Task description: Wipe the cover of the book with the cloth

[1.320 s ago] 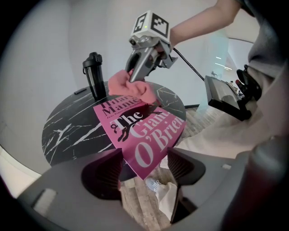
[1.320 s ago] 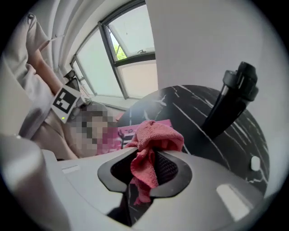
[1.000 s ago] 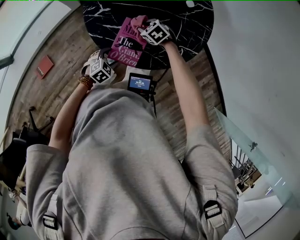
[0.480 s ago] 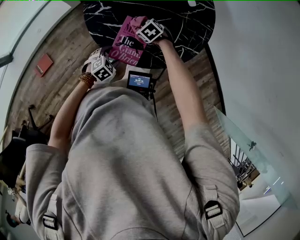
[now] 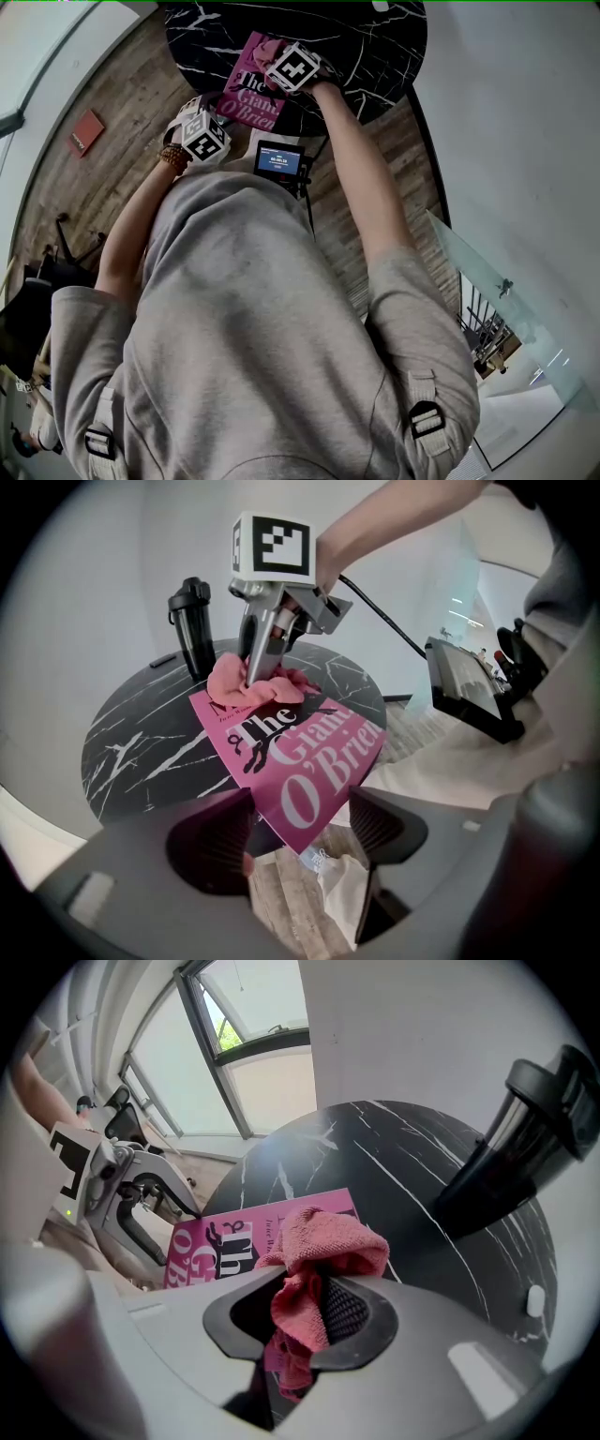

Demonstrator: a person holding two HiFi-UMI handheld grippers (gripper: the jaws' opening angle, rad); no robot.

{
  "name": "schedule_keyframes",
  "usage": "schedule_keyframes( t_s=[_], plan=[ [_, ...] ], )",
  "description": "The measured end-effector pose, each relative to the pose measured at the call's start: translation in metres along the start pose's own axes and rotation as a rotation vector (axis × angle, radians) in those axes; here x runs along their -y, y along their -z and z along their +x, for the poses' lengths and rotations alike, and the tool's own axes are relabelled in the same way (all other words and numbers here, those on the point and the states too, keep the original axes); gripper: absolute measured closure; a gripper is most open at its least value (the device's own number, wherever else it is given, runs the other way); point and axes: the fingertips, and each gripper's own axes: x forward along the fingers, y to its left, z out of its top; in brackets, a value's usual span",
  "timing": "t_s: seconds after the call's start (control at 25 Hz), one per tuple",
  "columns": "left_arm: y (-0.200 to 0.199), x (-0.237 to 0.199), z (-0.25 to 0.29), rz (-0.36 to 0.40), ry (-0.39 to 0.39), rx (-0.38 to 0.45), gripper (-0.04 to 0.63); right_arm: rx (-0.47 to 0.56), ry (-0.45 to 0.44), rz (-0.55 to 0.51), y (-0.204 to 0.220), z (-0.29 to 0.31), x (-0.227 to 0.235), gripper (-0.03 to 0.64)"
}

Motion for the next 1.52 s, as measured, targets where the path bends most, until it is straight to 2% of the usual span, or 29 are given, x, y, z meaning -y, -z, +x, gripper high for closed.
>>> schedule_keyframes(
  t_s=[1.52],
  plan=[
    [0.001, 0.0, 0.001, -0.003, 0.007, 0.013, 0.259, -0.039, -0.111, -0.061, 0.016, 0.002, -0.074, 0.52]
  ],
)
